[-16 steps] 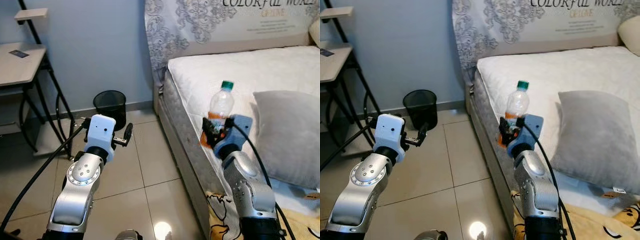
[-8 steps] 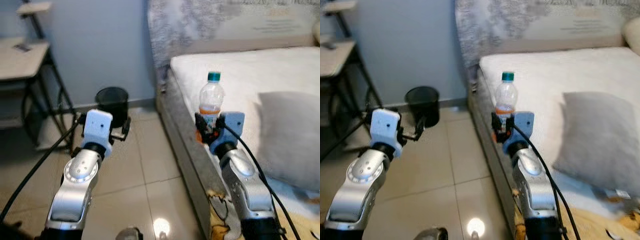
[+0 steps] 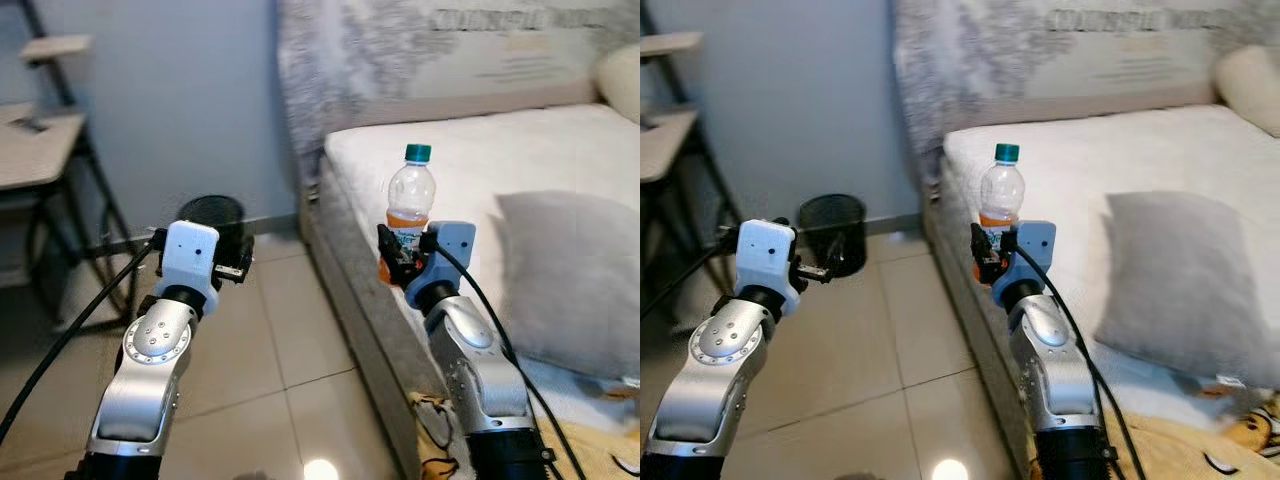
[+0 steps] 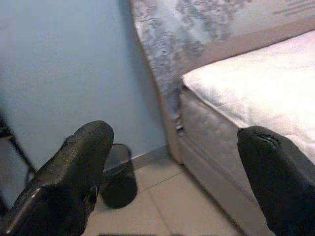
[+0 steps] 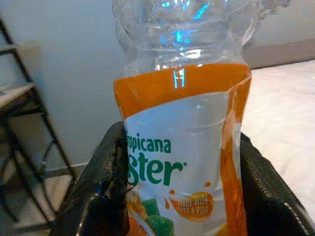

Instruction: Clean up the room

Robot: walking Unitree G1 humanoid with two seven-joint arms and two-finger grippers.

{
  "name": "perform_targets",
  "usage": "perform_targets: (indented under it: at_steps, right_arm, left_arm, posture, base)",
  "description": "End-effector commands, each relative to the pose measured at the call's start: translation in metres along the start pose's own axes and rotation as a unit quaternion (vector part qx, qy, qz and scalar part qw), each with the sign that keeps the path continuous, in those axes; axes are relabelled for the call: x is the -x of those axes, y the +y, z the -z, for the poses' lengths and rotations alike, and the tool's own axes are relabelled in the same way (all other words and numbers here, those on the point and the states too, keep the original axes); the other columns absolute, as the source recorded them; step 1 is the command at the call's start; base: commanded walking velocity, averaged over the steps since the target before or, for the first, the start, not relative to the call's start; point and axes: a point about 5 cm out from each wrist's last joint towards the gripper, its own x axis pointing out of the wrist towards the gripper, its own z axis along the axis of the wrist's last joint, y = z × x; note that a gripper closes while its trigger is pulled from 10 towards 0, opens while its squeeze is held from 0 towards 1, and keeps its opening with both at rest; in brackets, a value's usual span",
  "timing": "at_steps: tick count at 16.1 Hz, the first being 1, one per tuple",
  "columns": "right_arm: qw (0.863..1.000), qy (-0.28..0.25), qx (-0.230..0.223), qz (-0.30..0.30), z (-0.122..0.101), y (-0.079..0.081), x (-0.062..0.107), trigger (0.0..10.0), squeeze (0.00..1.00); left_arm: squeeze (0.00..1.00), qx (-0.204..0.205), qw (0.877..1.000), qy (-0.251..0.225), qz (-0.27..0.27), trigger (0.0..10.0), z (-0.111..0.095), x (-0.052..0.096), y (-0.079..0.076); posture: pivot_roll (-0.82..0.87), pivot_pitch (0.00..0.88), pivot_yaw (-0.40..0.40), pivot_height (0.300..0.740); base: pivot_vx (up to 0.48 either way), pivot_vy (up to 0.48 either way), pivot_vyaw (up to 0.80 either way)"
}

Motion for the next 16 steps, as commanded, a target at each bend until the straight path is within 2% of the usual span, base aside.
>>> perform_targets:
  at_steps: [1, 3, 4, 5, 9, 13, 16]
  right_arm:
    - [1.000, 0.000, -0.002, -0.015, -0.001, 0.005, -0.002, 10.0, 0.00]
    - [1.000, 0.006, -0.004, -0.024, -0.001, 0.007, -0.003, 10.0, 0.00]
    - [1.000, 0.010, 0.010, -0.015, 0.000, 0.006, -0.004, 10.0, 0.00]
    - [1.000, 0.007, -0.011, -0.010, 0.000, 0.005, -0.004, 10.0, 0.00]
    - [0.999, 0.011, -0.034, 0.018, 0.003, -0.001, -0.004, 10.0, 0.00]
    - [0.999, 0.006, -0.013, 0.036, 0.005, -0.007, -0.002, 10.0, 0.00]
    - [0.998, 0.021, -0.035, 0.040, 0.012, -0.011, 0.003, 10.0, 0.00]
  left_arm:
    - [0.03, -0.008, 1.000, -0.003, -0.001, 10.0, -0.002, -0.002, 0.002]
    - [0.03, -0.008, 1.000, -0.003, 0.000, 10.0, -0.002, -0.002, 0.003]
    - [0.03, -0.009, 1.000, -0.003, 0.000, 10.0, -0.002, -0.002, 0.003]
    - [0.03, -0.011, 1.000, -0.002, 0.001, 10.0, -0.002, -0.003, 0.003]
    - [0.03, -0.013, 1.000, -0.004, 0.003, 10.0, -0.002, -0.002, 0.003]
    - [0.03, -0.022, 1.000, -0.003, 0.008, 10.0, 0.001, 0.000, 0.007]
    - [0.03, -0.015, 1.000, -0.010, 0.012, 10.0, 0.005, 0.004, 0.008]
  posture:
    - [0.09, 0.000, -0.006, 0.740]
    - [0.09, 0.000, -0.004, 0.740]
    - [0.09, 0.000, -0.003, 0.740]
    - [0.09, 0.000, -0.001, 0.740]
    - [0.09, 0.000, 0.004, 0.740]
    - [0.09, 0.000, 0.008, 0.740]
    - [0.09, 0.000, 0.015, 0.740]
  base:
    - [0.420, 0.000, 0.71]
    - [0.420, 0.000, 0.80]
    - [0.424, 0.000, 0.80]
    - [0.420, 0.000, 0.00]
    - [0.419, 0.000, 0.00]
    - [0.410, 0.000, 0.00]
    - [0.388, 0.000, 0.00]
